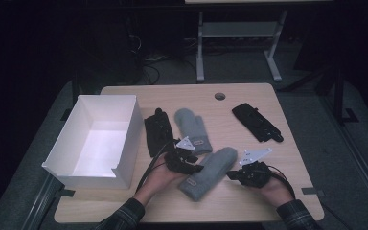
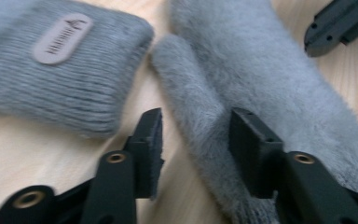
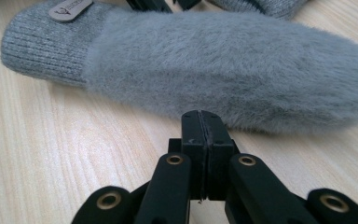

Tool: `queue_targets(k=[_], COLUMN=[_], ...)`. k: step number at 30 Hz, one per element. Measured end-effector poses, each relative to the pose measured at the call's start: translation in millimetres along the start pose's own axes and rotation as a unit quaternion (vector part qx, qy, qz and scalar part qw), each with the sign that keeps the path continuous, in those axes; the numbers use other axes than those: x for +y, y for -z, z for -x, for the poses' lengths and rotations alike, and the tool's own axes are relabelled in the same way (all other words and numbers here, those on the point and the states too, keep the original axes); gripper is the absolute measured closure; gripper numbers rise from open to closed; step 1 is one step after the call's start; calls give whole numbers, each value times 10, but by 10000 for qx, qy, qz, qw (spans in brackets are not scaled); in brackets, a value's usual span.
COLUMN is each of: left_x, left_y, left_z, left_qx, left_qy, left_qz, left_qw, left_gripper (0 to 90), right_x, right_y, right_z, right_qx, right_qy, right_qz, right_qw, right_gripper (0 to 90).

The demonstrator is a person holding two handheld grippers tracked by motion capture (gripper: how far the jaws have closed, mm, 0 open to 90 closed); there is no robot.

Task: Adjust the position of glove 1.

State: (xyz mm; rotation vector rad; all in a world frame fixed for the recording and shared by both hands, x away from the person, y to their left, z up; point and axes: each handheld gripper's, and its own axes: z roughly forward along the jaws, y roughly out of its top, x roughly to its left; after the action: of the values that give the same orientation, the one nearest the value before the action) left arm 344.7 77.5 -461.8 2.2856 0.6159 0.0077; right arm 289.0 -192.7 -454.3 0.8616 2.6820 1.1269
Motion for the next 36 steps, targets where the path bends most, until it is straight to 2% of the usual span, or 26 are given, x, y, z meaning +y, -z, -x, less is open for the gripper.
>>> queue_targets(k=[1, 2, 3, 4, 5, 7, 10, 11, 15, 16, 18, 19, 20, 23, 24, 28, 30, 31, 32, 35, 36], left_x=[3, 2, 4, 9, 12, 19, 27, 31, 79, 105, 154, 206, 206, 285, 285, 319, 319, 320, 322, 331, 336], left_y=[-10, -27, -33, -35, -34, -30, -7, 3, 77, 112, 201, 294, 294, 463, 463, 595, 595, 589, 580, 547, 541], left_z=[4, 19, 28, 31, 32, 29, 10, 1, 8, 12, 36, 37, 37, -22, -22, -64, -53, -34, -11, 71, 94], left_qx=[-50, -119, -140, -145, -166, -133, -180, -194, -295, -306, -325, -243, -243, -13, -13, 267, 245, 232, 235, 139, 97], left_qy=[-7, 35, 0, 2, -14, -5, -3, 17, -12, -95, -118, -231, -231, -382, -382, -557, -557, -605, -665, -700, -735], left_qz=[-41, -27, -54, -95, -139, -188, -202, -169, -118, -76, 57, 129, 129, 212, 212, 222, 214, 172, 112, 167, 148], left_qw=[10000, 9999, 9999, 9999, 9998, 9997, 9996, 9997, 9995, 9995, 9994, 9994, 9994, 9990, 9990, 9978, 9979, 9978, 9974, 9973, 9971], left_gripper=[599, 701, 701, 796, 796, 870, 878, 882, 884, 885, 885, 886, 886, 886, 886, 885, 885, 885, 884, 884, 881], right_x=[-3, -11, -11, -14, -14, -22, -32, -38, -50, -60, -65, -73, -77, -86, -88, -101, -109, -113, -124, -143, -171], right_y=[-1, -4, -4, -7, -7, -14, -17, -10, 3, 5, 8, 7, 6, 1, 1, -2, -8, -6, 3, 23, 42], right_z=[1, 2, 2, -4, -4, -6, 1, 4, 12, 15, 16, 19, 21, 28, 28, 46, 66, 74, 108, 144, 190], right_qx=[-7, -5, -5, -2, -2, -7, -23, -28, -46, -54, -53, -52, -61, -73, -81, -148, -189, -221, -351, -479, -641], right_qy=[-6, -8, -8, -31, -31, -25, 10, -53, -108, -118, -128, -128, -122, -126, -132, -220, -200, -253, -305, -410, -472], right_qz=[-1, -14, -14, -33, -33, -55, -35, -5, 17, 23, 11, 10, 7, -7, -13, -52, -45, -65, -43, -1, 61], right_qw=[10000, 10000, 10000, 10000, 10000, 10000, 10000, 10000, 9999, 9999, 9999, 9999, 9999, 9999, 9999, 9996, 9996, 9994, 9989, 9980, 9968], right_gripper=[894, 894, 894, 894, 894, 877, 823, 788, 766, 761, 760, 758, 757, 757, 756, 713, 700, 679, 635, 600, 543])
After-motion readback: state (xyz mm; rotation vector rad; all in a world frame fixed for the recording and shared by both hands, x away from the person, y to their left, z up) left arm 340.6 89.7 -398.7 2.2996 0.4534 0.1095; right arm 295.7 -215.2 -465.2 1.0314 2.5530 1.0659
